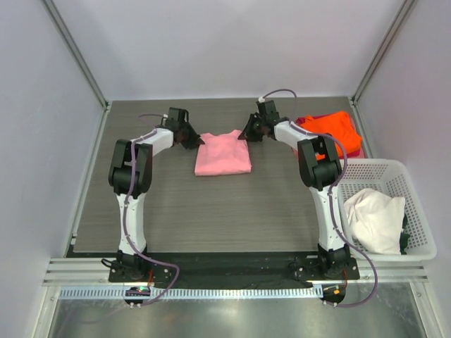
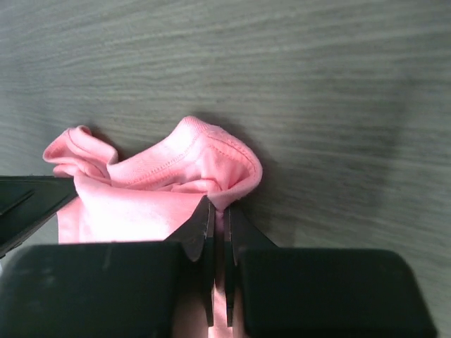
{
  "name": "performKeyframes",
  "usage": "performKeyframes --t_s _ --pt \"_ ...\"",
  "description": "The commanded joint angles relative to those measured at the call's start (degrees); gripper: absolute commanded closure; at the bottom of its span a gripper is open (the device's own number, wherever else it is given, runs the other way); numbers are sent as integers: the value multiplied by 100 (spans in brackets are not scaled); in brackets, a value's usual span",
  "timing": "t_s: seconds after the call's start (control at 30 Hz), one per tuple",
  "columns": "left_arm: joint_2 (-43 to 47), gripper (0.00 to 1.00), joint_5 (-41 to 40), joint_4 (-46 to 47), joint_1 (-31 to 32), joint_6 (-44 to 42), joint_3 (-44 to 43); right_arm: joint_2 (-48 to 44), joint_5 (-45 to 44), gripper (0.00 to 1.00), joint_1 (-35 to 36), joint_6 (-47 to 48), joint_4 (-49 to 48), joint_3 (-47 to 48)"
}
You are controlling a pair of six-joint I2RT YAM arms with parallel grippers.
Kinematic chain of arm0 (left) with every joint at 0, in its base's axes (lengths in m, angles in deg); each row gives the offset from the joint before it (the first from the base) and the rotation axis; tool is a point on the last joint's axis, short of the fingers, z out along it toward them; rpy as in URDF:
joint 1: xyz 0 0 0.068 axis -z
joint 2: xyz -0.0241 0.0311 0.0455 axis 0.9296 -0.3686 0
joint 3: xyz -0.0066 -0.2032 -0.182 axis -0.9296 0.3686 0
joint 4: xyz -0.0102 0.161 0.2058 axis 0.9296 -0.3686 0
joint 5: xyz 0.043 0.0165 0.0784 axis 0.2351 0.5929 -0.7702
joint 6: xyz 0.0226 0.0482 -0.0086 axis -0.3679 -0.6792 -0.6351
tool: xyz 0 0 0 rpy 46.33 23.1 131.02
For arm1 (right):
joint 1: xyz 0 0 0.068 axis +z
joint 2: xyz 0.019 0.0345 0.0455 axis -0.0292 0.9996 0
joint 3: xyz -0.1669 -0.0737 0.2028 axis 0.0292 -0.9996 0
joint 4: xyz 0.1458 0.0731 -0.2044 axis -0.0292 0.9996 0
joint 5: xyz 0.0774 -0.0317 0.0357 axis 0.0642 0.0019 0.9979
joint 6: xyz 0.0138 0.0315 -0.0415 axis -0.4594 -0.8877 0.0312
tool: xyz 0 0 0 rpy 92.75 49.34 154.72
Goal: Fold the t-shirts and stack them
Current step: Neatly place the folded tshirt to the corner
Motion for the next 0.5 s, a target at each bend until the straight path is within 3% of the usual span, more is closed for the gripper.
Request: performKeyframes --t_s 0.0,0.17,0.3,0.47 --pt "-326 100 105 -25 43 -99 -389 198 -183 99 51 58 111 419" --pt "217 100 229 203 140 -38 -278 -826 -385 99 42 286 6 61" --pt "1173 100 194 641 385 120 75 -1848 -447 99 -133 313 -3 -361" --pt "1756 100 -271 1266 1246 551 121 -2868 -438 99 -853 41 530 -582"
